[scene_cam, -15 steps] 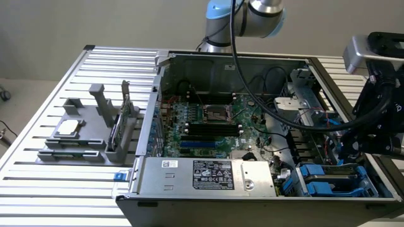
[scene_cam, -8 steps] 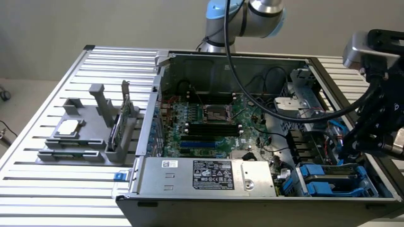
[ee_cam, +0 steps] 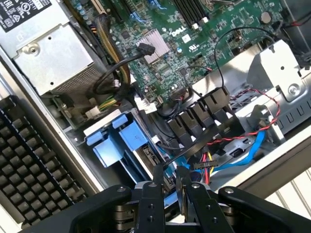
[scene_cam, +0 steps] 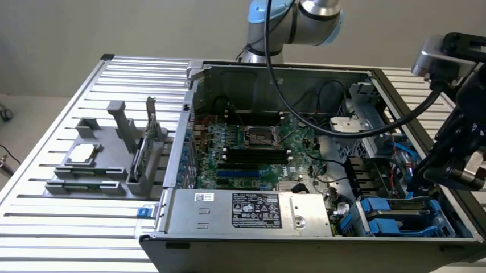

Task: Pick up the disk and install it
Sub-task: 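Insert the first disk wire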

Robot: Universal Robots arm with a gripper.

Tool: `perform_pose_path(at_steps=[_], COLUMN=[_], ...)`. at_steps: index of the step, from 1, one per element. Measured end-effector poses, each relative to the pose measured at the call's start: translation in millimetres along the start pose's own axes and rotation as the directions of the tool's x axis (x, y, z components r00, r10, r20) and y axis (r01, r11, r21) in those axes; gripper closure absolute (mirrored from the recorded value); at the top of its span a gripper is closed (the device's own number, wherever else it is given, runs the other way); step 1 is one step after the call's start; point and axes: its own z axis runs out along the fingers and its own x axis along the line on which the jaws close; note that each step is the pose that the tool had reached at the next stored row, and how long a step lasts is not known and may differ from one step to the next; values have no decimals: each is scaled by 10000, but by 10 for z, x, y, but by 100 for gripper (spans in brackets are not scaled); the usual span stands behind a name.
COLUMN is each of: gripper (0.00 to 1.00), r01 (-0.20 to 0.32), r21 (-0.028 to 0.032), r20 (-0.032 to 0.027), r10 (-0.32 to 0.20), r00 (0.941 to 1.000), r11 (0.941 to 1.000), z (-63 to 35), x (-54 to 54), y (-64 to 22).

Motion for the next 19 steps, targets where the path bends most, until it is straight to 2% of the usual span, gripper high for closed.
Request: perform_pose_path(at_steps=[5, 10, 15, 19], gripper=[75, 75, 75, 75], r01=[-905, -1796, -2678, -3372], r21=[86, 169, 251, 314], r20=[11, 31, 57, 85], r10=[905, 1796, 2678, 3371], r00=[9959, 9837, 9635, 9414], r11=[9959, 9836, 9631, 9409], z=[3, 7, 11, 15], x=[0, 1, 1, 1], y=[0, 0, 0, 0])
